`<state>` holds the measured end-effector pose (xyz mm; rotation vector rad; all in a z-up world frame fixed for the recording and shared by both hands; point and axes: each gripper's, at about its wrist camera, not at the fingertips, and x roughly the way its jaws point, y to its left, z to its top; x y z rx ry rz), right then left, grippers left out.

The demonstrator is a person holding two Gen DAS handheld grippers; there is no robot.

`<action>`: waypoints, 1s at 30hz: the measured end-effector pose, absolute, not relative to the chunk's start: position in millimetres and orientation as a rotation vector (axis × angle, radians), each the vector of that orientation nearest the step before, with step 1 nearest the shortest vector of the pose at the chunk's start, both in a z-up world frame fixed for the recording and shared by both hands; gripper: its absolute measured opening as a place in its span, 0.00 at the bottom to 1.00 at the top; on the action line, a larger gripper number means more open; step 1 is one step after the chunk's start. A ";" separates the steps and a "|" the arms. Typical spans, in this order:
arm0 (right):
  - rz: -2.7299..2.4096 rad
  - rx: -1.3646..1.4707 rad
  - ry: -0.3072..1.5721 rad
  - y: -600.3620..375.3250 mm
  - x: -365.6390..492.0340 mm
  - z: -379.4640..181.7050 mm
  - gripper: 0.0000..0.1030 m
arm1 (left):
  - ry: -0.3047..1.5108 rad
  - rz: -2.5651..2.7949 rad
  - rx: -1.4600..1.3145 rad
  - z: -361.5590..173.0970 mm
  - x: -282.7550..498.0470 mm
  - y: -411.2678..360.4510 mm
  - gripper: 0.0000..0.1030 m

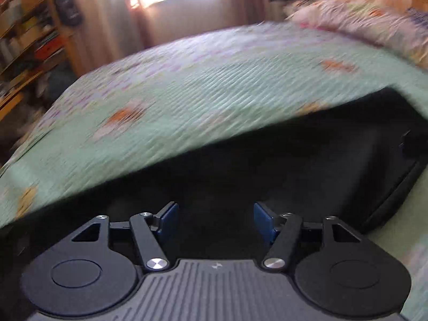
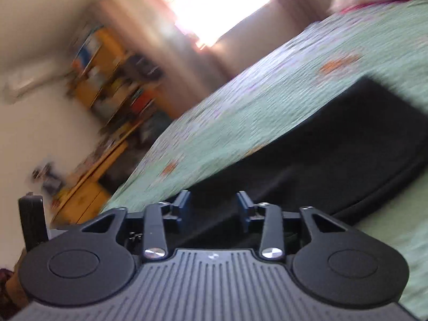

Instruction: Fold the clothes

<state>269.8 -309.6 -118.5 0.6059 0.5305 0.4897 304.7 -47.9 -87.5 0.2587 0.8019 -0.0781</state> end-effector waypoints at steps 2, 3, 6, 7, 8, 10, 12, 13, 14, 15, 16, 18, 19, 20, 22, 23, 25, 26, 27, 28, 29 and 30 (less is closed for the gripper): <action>0.504 0.507 0.613 -281.1 282.7 -133.1 0.48 | 0.866 -0.067 0.271 -104.9 301.5 -24.6 0.63; 0.497 0.445 0.663 -267.6 289.2 -142.1 0.46 | 0.857 -0.058 0.248 -107.8 306.0 -21.4 0.66; 0.355 0.297 0.688 -260.8 295.6 -148.2 0.00 | 0.838 -0.024 0.173 -113.5 325.1 -11.7 0.75; 0.294 0.251 0.663 -268.5 294.9 -143.9 0.00 | 0.828 -0.001 0.193 -113.7 331.0 -11.6 0.75; 0.253 0.245 0.656 -277.8 297.4 -143.8 0.00 | 0.818 0.022 0.213 -114.0 337.0 -11.5 0.75; 0.173 0.233 0.642 -296.4 302.5 -143.5 0.00 | 0.802 0.048 0.235 -112.1 343.4 -11.6 0.75; 0.116 0.189 0.626 -300.7 304.5 -141.2 0.00 | 0.780 0.066 0.249 -107.0 341.7 -12.0 0.59; 0.095 0.145 0.617 -294.9 302.8 -139.5 0.00 | 0.773 0.069 0.253 -101.4 336.2 -11.4 0.53; 0.092 0.110 0.613 -283.0 299.3 -137.2 0.04 | 0.768 0.059 0.244 -95.7 330.8 -8.2 0.54; 0.099 0.088 0.610 -278.8 302.3 -136.6 0.09 | 0.761 0.044 0.236 -89.1 320.4 -3.0 0.59; 0.108 0.070 0.608 -274.7 304.8 -135.7 0.13 | 0.761 0.054 0.249 -86.4 311.3 4.0 0.64; 0.160 0.081 0.609 -268.6 302.9 -130.1 0.24 | 0.767 0.088 0.268 -83.5 291.3 20.8 0.65; 0.191 0.095 0.613 -264.5 301.1 -128.7 0.25 | 0.780 0.106 0.254 -85.9 285.0 32.8 0.65; 0.231 0.102 0.622 -260.4 301.3 -127.3 0.28 | 0.792 0.125 0.241 -88.4 278.8 44.8 0.66; 0.319 0.111 0.648 -256.9 297.6 -127.6 0.34 | 0.812 0.167 0.212 -95.9 271.5 67.6 0.76; 0.338 0.120 0.666 -253.5 298.8 -132.8 0.41 | 0.818 0.177 0.179 -99.1 273.2 77.3 0.79; 0.325 0.135 0.673 -255.1 301.3 -139.5 0.40 | 0.812 0.188 0.095 -102.0 281.9 91.1 0.81; 0.300 0.140 0.666 -259.2 302.7 -141.4 0.33 | 0.805 0.207 0.091 -104.2 289.7 94.5 0.81; 0.271 0.144 0.657 -263.7 303.5 -142.7 0.24 | 0.804 0.234 0.100 -106.0 297.9 96.2 0.81; 0.212 0.137 0.641 -270.8 301.7 -139.9 0.24 | 0.804 0.240 0.085 -106.1 303.7 98.9 0.80; 0.137 0.110 0.627 -276.6 302.4 -138.8 0.26 | 0.795 0.233 0.036 -103.3 304.9 103.9 0.78; 0.105 0.112 0.628 -284.0 303.0 -138.6 0.26 | 0.786 0.226 -0.014 -100.3 305.8 109.1 0.71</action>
